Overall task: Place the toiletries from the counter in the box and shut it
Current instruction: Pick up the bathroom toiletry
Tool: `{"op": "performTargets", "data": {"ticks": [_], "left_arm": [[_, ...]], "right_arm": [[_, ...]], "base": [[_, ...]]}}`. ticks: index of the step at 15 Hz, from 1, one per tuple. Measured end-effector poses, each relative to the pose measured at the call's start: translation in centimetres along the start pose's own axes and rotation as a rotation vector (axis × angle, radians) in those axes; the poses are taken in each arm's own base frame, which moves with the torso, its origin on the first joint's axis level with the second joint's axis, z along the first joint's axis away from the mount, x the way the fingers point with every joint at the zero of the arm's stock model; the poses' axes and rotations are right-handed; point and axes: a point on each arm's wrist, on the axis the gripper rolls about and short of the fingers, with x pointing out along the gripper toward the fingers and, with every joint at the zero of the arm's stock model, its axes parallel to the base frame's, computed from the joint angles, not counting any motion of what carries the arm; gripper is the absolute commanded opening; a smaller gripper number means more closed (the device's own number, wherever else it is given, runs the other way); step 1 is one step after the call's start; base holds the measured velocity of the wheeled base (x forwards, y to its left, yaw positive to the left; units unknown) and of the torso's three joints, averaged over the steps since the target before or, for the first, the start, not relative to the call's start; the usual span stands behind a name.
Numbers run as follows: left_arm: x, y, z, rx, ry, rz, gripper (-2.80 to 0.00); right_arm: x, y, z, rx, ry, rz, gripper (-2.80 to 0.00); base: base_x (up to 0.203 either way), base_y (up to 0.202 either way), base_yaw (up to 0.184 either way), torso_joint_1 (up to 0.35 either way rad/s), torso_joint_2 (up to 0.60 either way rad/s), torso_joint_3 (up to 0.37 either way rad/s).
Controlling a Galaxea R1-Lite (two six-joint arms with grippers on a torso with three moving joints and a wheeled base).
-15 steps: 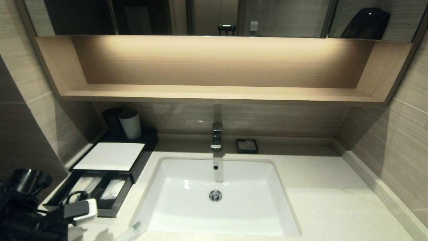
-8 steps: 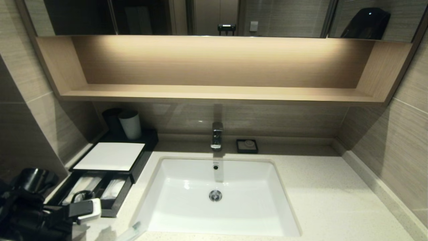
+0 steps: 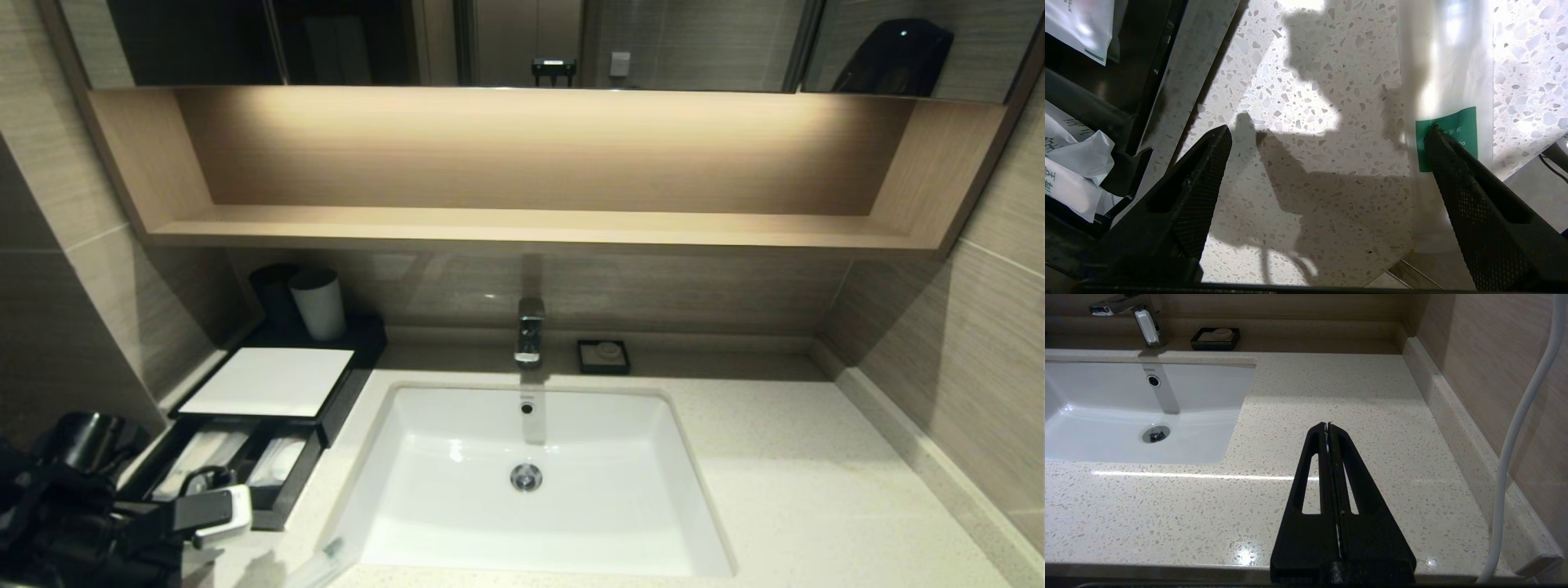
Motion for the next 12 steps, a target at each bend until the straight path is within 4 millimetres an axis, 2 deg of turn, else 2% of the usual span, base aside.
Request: {"op": "performTargets", "data": {"ticks": [12], "left_arm": [[-0.11, 0.25, -0.04, -0.007, -0.013, 0.016, 0.0]], "right_arm": [[0.0, 0.0, 0.0, 0.0, 0.0, 0.0, -2.8]], "base": [[0.0, 0.0, 0.0, 0.0, 0.0, 0.0]]}}
